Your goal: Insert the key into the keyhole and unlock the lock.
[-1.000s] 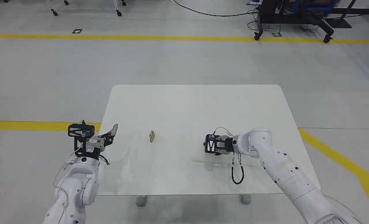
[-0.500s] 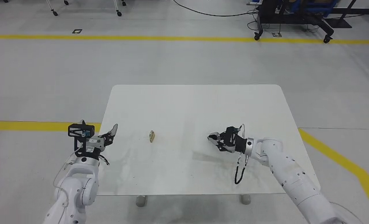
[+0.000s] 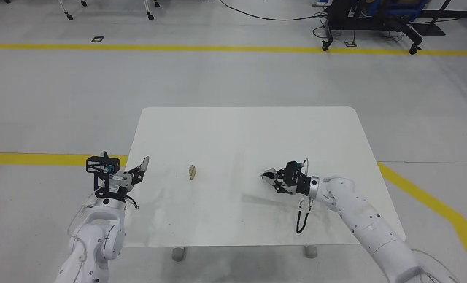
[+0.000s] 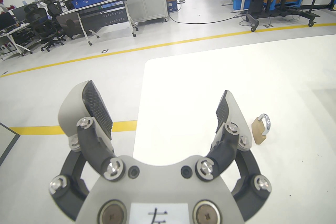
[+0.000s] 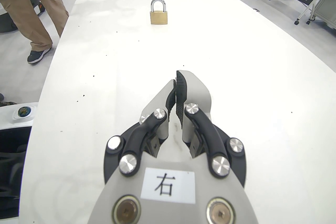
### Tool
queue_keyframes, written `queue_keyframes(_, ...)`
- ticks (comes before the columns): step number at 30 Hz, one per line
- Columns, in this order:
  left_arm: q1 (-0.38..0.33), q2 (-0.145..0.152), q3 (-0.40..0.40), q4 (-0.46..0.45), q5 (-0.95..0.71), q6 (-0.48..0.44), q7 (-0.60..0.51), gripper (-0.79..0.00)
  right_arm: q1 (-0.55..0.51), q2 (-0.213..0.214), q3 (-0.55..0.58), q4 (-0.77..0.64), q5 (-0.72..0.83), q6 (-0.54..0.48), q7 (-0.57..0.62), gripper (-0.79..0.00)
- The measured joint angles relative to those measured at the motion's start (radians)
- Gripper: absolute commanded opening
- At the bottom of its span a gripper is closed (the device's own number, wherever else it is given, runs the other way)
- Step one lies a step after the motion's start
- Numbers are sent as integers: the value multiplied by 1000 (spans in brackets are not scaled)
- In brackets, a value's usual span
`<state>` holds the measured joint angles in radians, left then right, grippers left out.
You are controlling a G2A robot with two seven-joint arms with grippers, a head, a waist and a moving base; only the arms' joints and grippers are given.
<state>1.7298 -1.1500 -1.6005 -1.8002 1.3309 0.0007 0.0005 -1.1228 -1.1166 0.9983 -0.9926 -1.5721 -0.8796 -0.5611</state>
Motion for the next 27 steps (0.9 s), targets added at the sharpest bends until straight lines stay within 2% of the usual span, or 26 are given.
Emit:
queue_keyframes(5, -1, -2, 18, -34, 27, -6, -15, 0, -28, -4, -4, -24, 38, 35, -53, -785)
queue_keyframes(10, -75, -9, 123, -57, 48, -98, -81, 0, -24, -18, -36, 9, 59, 55, -96, -785)
queue_keyframes(15, -218, -21, 267, -38, 57, -213, -179, 0, -8, -27, -70, 60, 35, 62, -151, -785)
queue_keyframes(18, -314, -34, 362, -4, 69, -251, -238, 0, 4, -31, -82, 96, 27, 60, -190, -785)
queue_keyframes(27, -581, -101, 640, 192, 29, -239, -338, 0, 40, -41, -123, 175, -25, 64, -349, -785)
